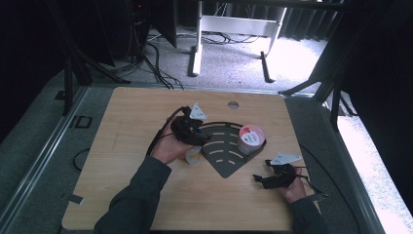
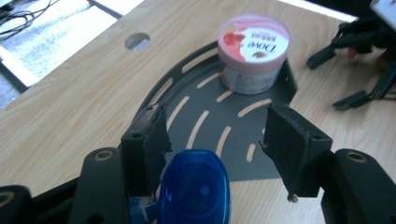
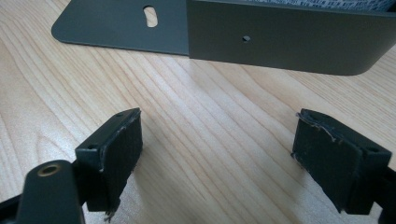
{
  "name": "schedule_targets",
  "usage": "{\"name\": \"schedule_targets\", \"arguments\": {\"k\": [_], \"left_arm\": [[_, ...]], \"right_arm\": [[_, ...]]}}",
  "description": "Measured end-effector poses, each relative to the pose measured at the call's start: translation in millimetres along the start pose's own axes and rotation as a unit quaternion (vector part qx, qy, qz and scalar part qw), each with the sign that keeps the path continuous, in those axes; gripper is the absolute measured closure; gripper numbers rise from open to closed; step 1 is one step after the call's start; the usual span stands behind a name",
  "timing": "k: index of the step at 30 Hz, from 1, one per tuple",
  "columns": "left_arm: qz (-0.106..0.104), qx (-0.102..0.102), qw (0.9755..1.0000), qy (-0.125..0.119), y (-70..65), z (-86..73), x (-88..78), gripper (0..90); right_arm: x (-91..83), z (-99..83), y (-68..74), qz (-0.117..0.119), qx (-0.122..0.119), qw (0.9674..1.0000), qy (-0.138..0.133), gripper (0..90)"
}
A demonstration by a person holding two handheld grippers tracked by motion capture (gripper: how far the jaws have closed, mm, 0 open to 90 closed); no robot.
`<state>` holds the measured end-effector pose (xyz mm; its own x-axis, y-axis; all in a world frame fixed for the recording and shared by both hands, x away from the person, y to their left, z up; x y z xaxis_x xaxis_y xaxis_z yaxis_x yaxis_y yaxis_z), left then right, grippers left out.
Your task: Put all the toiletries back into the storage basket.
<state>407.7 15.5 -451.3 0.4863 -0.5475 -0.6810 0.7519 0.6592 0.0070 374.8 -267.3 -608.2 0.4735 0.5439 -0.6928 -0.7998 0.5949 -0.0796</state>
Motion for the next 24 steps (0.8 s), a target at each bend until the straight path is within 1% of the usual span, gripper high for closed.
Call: {"name": "schedule_targets", "arguments": {"k": [4, 7, 8, 10, 16, 21, 23, 24], "left_arm": [[0.003, 0.002, 0.9999, 0.011, 2.2, -3.8, 2.2, 41.4], [0.003, -0.001, 0.9999, 0.013, 3.2, -6.6, 3.1, 42.1], [0.004, 0.0, 0.9999, 0.015, 3.5, -7.6, 3.5, 43.9], [0.006, 0.0, 0.9998, 0.018, 4.1, -9.4, 3.8, 44.9], [0.005, 0.0, 0.9997, 0.022, 4.3, -11.3, 3.6, 45.8], [0.003, 0.0, 0.9997, 0.026, 4.2, -12.6, 3.7, 48.4], [-0.001, 0.002, 0.9994, 0.036, 4.0, -14.9, 5.2, 51.8], [-0.001, 0.002, 0.9994, 0.036, 4.0, -14.9, 5.2, 54.0]], "right_arm": [[0.0, 0.0, 0.1, 0.0, 0.0, 1.0, 0.0, 15.6], [0.0, 0.0, 0.1, 0.001, -0.001, 1.0, 0.0, 15.5], [0.1, 0.0, 0.1, 0.001, -0.001, 1.0, 0.0, 15.5], [0.1, 0.0, 0.1, 0.001, -0.001, 1.0, 0.0, 15.5], [0.1, 0.0, 0.3, 0.001, -0.001, 1.0, 0.0, 15.5], [0.1, 0.0, 0.5, 0.002, -0.002, 1.0, 0.0, 15.5], [0.1, 0.0, 0.5, 0.002, -0.002, 1.0, 0.0, 15.5], [0.1, 0.0, 0.5, 0.002, -0.002, 1.0, 0.0, 15.5]]}}
Point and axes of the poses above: each handheld gripper's, and its own axes: x roughly forward along the jaws, z roughly out of its top, y roughly to its left, the point moved 7 cm from there along x, roughly forward along the jaws, and after that the axes turned 6 degrees about -x, right-handed, at the moved point
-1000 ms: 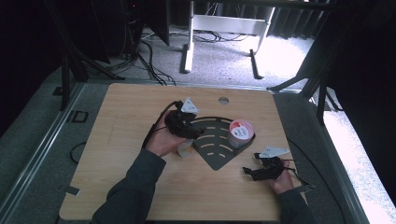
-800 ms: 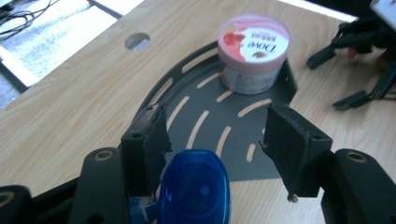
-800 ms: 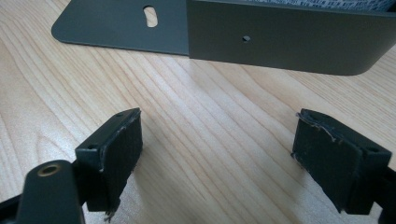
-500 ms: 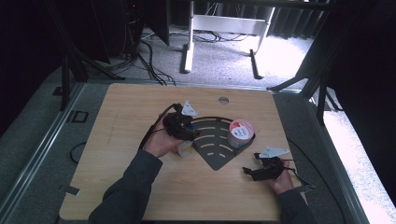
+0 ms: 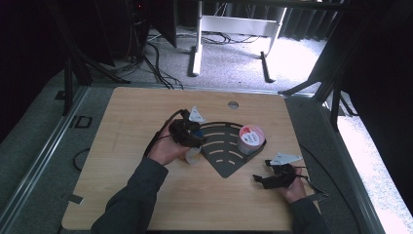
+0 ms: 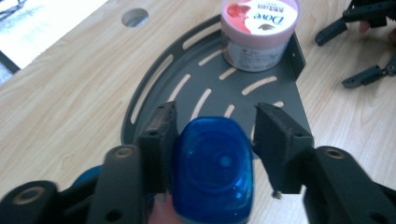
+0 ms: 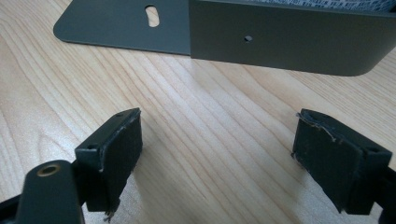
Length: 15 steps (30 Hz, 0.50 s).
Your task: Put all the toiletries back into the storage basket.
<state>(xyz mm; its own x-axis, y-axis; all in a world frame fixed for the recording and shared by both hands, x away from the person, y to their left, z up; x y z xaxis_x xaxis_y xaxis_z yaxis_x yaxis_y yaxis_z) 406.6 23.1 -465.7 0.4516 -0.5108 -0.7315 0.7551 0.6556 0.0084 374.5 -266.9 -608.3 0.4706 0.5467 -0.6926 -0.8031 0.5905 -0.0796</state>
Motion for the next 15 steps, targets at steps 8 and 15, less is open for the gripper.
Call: {"name": "schedule_targets", "arguments": {"k": [8, 15], "left_arm": [[-0.023, -0.005, 0.9997, 0.004, -6.1, -2.5, 1.9, 57.5], [-0.049, -0.005, 0.9988, 0.009, -15.9, -1.4, 2.8, 57.6]], "right_arm": [[0.0, 0.0, 0.1, 0.0, -0.001, 1.0, 0.0, 15.5], [0.0, 0.0, 0.2, 0.001, 0.0, 1.0, 0.0, 15.5]]}}
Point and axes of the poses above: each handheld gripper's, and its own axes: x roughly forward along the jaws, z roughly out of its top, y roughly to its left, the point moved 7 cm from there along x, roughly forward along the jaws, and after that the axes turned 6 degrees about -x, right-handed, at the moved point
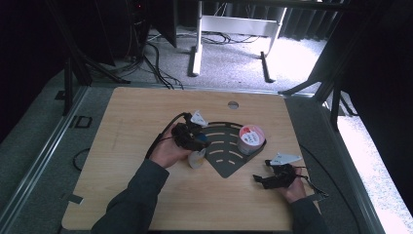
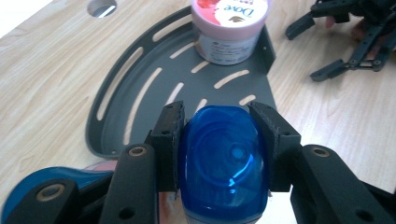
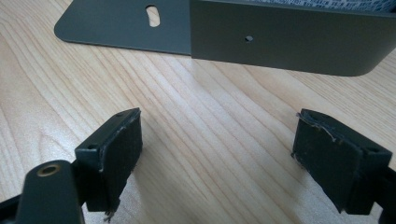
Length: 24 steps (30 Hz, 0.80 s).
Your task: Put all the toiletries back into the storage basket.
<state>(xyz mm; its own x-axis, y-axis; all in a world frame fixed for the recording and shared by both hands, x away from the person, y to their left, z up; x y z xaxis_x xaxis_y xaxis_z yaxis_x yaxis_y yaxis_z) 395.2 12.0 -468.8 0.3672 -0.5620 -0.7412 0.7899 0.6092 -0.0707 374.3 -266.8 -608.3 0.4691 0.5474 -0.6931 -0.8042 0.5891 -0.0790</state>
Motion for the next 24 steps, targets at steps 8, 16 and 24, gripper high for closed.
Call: {"name": "schedule_targets", "arguments": {"k": [8, 16, 24], "left_arm": [[0.023, 0.019, 0.9994, 0.018, 0.4, -1.1, 2.7, 52.4], [0.03, 0.03, 0.9979, 0.048, -0.2, -6.8, 11.2, 48.4], [0.028, 0.042, 0.9963, 0.07, 1.0, -11.1, 15.9, 48.6]], "right_arm": [[0.0, 0.0, 0.1, 0.001, -0.001, 1.0, 0.0, 15.5], [0.0, 0.1, 0.3, 0.001, 0.0, 1.0, 0.0, 15.5], [-0.1, 0.1, 0.5, 0.002, -0.001, 1.0, 0.0, 15.5]]}}
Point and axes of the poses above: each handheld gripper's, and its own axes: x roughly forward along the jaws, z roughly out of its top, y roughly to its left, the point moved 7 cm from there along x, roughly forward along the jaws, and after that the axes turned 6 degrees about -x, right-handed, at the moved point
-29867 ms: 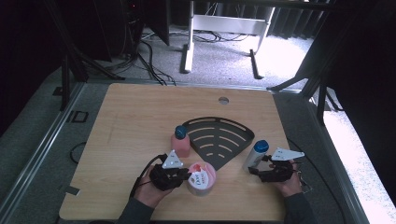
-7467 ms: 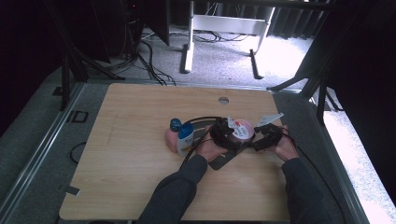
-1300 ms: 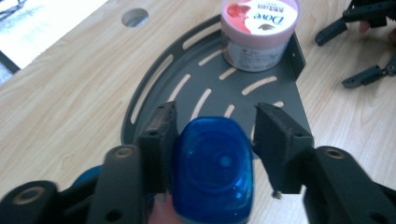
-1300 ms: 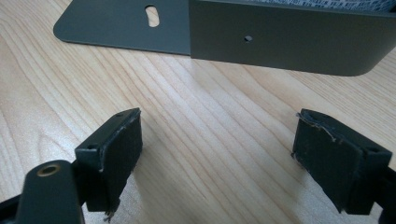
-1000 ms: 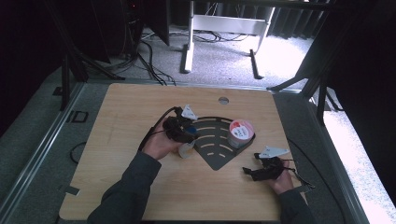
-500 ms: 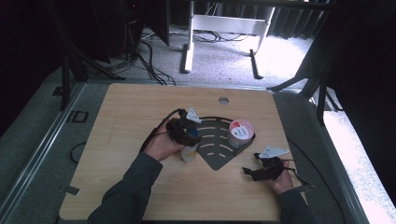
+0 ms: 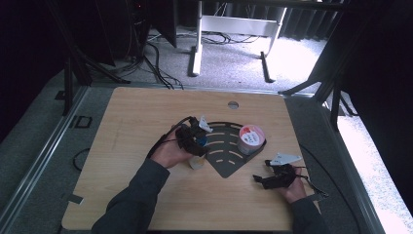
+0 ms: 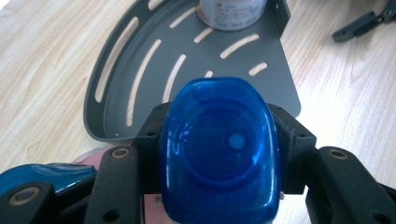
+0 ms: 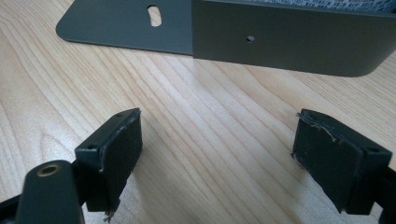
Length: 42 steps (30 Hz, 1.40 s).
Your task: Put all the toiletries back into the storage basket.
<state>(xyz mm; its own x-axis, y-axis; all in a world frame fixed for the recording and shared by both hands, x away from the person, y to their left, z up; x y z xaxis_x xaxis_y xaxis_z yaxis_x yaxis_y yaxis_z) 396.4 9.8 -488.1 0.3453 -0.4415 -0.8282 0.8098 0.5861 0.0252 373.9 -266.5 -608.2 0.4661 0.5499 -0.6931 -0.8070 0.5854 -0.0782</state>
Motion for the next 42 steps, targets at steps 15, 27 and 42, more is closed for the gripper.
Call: {"name": "schedule_targets", "arguments": {"k": [15, 27, 42], "left_arm": [[0.008, 0.012, 0.9993, 0.035, -0.7, -5.7, 11.3, 48.5], [0.004, 0.015, 0.9981, 0.06, -1.1, -13.8, 19.8, 50.0], [0.006, 0.021, 0.9968, 0.077, -2.2, -18.2, 27.0, 49.9]], "right_arm": [[0.0, 0.0, 0.0, 0.0, -0.001, 1.0, 0.0, 15.4], [0.0, 0.0, 0.1, 0.001, -0.001, 1.0, 0.0, 15.4], [0.0, 0.0, 0.2, 0.001, -0.001, 1.0, 0.0, 15.4]]}}
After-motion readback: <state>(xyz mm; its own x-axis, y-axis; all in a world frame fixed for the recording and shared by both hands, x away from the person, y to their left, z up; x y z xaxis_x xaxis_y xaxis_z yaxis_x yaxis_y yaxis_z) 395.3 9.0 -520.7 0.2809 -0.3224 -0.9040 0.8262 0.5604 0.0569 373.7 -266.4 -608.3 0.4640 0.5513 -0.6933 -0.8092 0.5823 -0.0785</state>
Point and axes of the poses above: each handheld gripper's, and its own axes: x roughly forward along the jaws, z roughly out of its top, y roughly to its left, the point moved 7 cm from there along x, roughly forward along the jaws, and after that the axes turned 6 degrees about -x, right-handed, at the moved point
